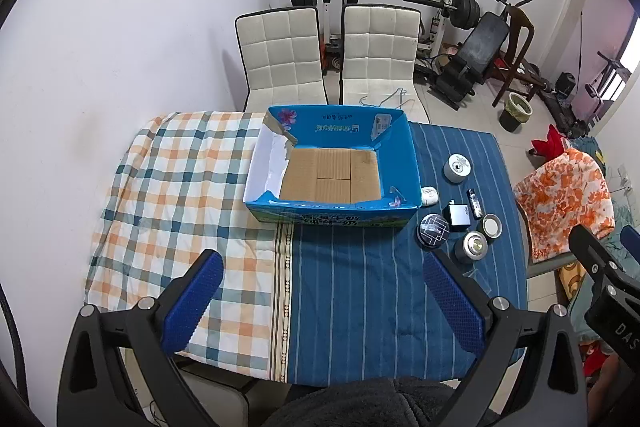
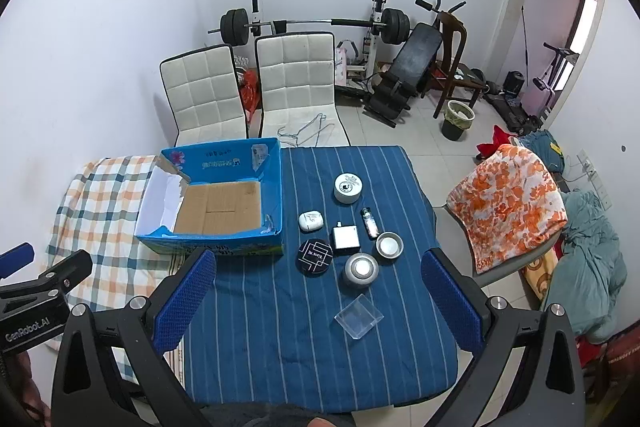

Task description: Organize rigid objects

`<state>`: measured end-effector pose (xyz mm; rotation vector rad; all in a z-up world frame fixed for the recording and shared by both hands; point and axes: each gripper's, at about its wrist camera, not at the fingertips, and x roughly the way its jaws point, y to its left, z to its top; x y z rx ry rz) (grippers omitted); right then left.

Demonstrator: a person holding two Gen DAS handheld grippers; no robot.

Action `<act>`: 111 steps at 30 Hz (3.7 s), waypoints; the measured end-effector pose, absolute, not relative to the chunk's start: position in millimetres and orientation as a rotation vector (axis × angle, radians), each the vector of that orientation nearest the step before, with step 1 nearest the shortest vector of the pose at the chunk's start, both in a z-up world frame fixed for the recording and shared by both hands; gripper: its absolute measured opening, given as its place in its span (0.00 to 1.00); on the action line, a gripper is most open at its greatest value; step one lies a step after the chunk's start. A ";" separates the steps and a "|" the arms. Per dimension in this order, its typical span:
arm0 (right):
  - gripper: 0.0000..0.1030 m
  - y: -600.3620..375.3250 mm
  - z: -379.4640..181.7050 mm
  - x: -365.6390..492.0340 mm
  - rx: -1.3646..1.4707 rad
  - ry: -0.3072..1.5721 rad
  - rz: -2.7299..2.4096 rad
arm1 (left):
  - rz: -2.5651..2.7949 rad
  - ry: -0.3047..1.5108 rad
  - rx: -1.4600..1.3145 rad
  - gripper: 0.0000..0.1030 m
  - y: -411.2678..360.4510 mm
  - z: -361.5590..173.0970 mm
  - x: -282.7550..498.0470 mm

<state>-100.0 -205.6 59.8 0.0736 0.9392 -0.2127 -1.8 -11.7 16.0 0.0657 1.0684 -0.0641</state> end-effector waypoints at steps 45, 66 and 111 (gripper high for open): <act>1.00 -313.1 -112.5 -66.8 0.356 1.268 -0.398 | -0.167 1.150 0.144 1.00 -71.8 -73.8 42.8; 0.66 -368.0 -384.0 -59.5 0.751 1.672 -0.493 | -0.179 1.516 0.328 1.00 -165.9 -301.4 95.6; 0.66 -499.4 -373.7 -30.4 0.552 1.602 -0.524 | -0.436 1.696 0.432 0.69 -373.3 -400.0 116.6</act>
